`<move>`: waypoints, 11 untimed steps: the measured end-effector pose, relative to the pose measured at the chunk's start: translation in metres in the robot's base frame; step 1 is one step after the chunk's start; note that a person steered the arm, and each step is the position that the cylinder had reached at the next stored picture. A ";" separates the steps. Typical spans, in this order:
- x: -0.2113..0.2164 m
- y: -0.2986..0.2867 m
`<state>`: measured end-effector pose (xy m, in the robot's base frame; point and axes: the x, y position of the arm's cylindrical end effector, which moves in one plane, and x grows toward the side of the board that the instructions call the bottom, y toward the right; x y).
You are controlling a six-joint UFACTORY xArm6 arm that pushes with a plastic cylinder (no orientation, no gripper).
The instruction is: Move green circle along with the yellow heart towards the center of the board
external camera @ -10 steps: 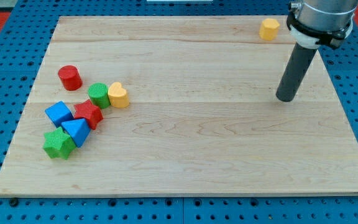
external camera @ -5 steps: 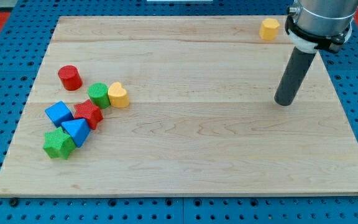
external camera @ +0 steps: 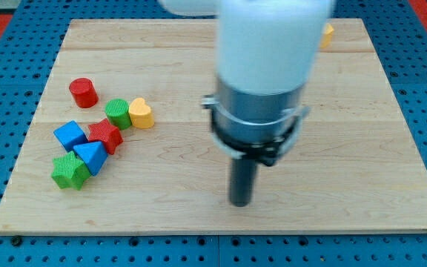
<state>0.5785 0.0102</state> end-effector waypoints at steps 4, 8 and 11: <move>-0.082 -0.174; -0.164 -0.198; -0.173 -0.170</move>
<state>0.4057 -0.1602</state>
